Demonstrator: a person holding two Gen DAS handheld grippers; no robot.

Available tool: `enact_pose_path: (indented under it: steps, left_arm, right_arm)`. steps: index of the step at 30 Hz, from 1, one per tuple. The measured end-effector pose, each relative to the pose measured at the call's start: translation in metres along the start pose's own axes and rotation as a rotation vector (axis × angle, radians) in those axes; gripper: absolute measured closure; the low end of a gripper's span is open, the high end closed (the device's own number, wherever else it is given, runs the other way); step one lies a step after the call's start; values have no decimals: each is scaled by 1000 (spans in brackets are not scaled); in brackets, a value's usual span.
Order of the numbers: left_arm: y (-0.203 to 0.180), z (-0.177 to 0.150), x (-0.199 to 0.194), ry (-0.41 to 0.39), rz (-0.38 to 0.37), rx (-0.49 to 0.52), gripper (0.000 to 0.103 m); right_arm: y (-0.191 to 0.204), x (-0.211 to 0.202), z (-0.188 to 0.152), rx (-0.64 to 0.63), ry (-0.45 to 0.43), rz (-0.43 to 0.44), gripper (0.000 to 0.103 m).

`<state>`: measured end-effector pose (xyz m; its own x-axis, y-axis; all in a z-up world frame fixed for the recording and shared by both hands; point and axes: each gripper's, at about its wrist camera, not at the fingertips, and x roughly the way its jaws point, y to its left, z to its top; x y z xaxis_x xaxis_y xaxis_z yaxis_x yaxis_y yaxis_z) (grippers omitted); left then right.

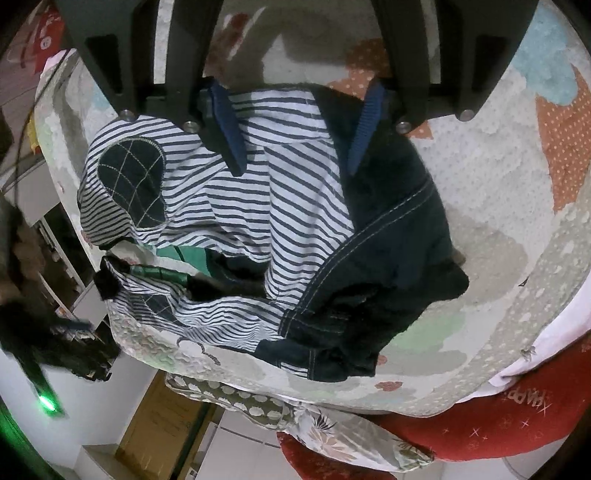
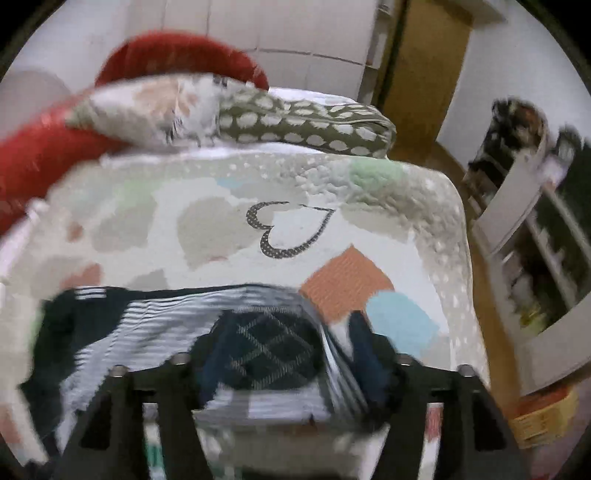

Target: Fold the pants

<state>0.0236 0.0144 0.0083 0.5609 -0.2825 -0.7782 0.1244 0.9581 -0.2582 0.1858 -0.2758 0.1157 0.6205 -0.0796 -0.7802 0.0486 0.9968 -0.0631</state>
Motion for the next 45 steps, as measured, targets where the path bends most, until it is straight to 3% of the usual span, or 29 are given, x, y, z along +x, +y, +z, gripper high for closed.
enact_pose_path:
  steps: [5,11,12,13,14,17,19,22,24,26,27,29,30,31,33,35,37,38,39,41,43,45]
  left_arm:
    - [-4,-2,-2,-3,22,-2,44]
    - [13,-1,-27,2,-44,-112,44]
    - [16,-1,-31,1,-47,-124,44]
    - [20,-1,-35,-1,-44,-137,44]
    - [24,-1,-38,-4,-25,-150,44]
    - [46,-1,-51,-26,20,-205,44]
    - [61,1,-57,-33,31,-250,43]
    - [79,5,-57,-38,48,-311,40]
    - [85,9,-52,-30,49,-326,33]
    - [85,14,-43,-6,45,-322,33]
    - [83,18,-37,9,35,-313,33]
    - [78,25,-25,29,20,-290,29]
    - [76,29,-18,36,16,-276,26]
    - [74,34,-12,37,19,-269,25]
    - [70,45,2,43,15,-268,18]
    - [68,54,14,57,17,-291,17]
    - [64,61,22,71,41,-290,26]
    - [61,63,25,79,67,-281,64]
    - [61,65,27,100,84,-275,87]
    - [67,63,22,111,31,-323,91]
    - [73,59,7,91,21,-344,92]
    - [74,55,-11,58,30,-337,92]
  right_arm:
    - [-49,-33,-65,101,28,30,24]
    - [-66,-10,-141,119,148,41,23]
    - [-63,-7,-149,118,166,80,43]
    - [-62,-5,-154,121,176,128,88]
    - [-60,-3,-157,144,193,217,91]
    - [-69,-23,-153,215,117,290,92]
    - [-80,-38,-150,246,77,271,92]
    - [-99,-52,-155,263,41,172,92]
    - [-111,-50,-160,276,58,88,89]
    - [-122,-43,-169,307,98,48,88]
    - [-126,-42,-173,317,107,27,85]
    - [-138,-44,-180,345,105,34,69]
    - [-142,-49,-186,366,94,54,52]
    - [-146,-53,-191,386,80,71,46]
    - [-148,-56,-198,405,59,112,45]
    - [-143,-52,-202,402,70,175,43]
    - [-133,-45,-208,400,98,217,43]
    - [-128,-40,-209,398,117,231,41]
    - [-123,-33,-208,392,123,229,39]
    - [-113,-25,-203,367,103,185,43]
    - [-113,-20,-197,383,97,217,89]
    - [-119,-19,-196,440,107,292,89]
